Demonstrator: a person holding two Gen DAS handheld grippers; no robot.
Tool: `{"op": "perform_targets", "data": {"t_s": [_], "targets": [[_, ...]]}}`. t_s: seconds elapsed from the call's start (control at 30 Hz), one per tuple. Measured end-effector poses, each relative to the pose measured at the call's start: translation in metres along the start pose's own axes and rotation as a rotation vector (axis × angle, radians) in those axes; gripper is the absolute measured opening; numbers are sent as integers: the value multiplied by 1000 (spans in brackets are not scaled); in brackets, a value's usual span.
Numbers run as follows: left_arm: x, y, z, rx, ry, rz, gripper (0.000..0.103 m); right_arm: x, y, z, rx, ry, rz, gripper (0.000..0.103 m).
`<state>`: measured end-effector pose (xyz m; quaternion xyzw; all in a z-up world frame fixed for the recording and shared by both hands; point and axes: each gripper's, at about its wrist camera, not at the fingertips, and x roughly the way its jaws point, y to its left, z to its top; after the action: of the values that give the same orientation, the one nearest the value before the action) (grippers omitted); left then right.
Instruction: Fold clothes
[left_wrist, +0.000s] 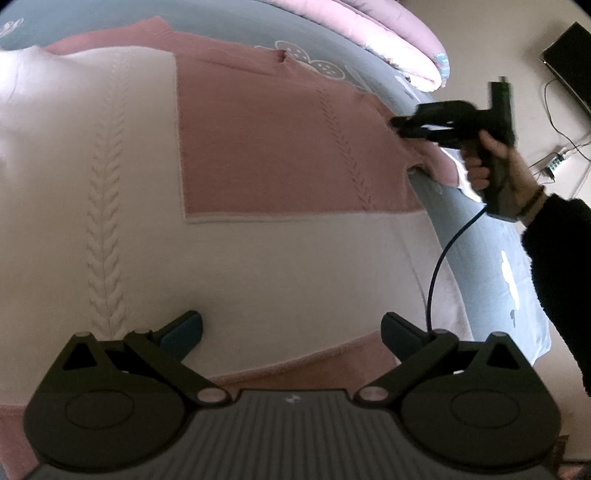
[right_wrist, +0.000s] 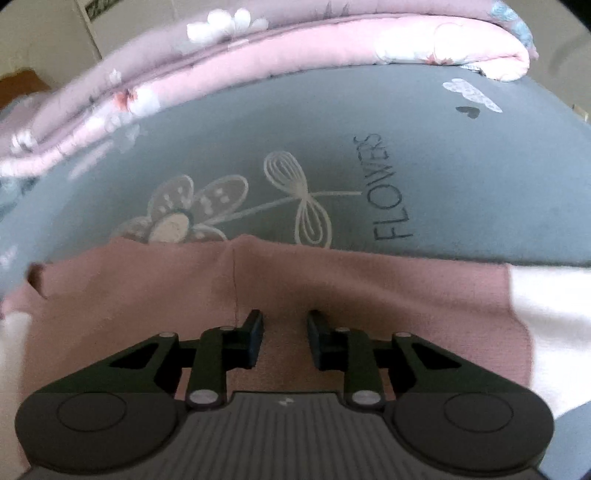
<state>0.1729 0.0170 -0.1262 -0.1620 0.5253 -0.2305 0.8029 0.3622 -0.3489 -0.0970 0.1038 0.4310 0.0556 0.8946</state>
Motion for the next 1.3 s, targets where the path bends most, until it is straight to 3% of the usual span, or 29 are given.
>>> {"op": "perform_targets", "data": {"t_s": [0.1,0.17,0.33,0.5,0.6,0.73,0.87,0.97,1.13,1.3], "targets": [[0,0,0,1,0,-4,102,-45,-26,-9,77,-91,36,42],[1,0,0,4,2,-1,102,-72,-54,-18,137,-147,9,43],[2,-6,2,17,17,28,102,-118,-145,-40,332,-188,-131,43],[-5,-25,16,3,31,75,100,-136,-213,-50,395,-176,-261,43],[-7,-47,30,47,23,75,100,-138,-236,-41,347,-158,-306,44],[13,-83,64,149,77,70,100,-126,-257,-22,262,-87,-316,45],[45,-137,119,323,124,58,100,-109,-267,-9,160,-30,-305,47],[79,-182,165,405,107,10,100,-98,-274,-2,96,-1,-283,49],[144,-254,219,466,86,-82,100,-86,-281,0,23,-5,-232,52],[203,-277,229,440,101,-66,96,-73,-286,-5,-12,0,-156,51]]}}
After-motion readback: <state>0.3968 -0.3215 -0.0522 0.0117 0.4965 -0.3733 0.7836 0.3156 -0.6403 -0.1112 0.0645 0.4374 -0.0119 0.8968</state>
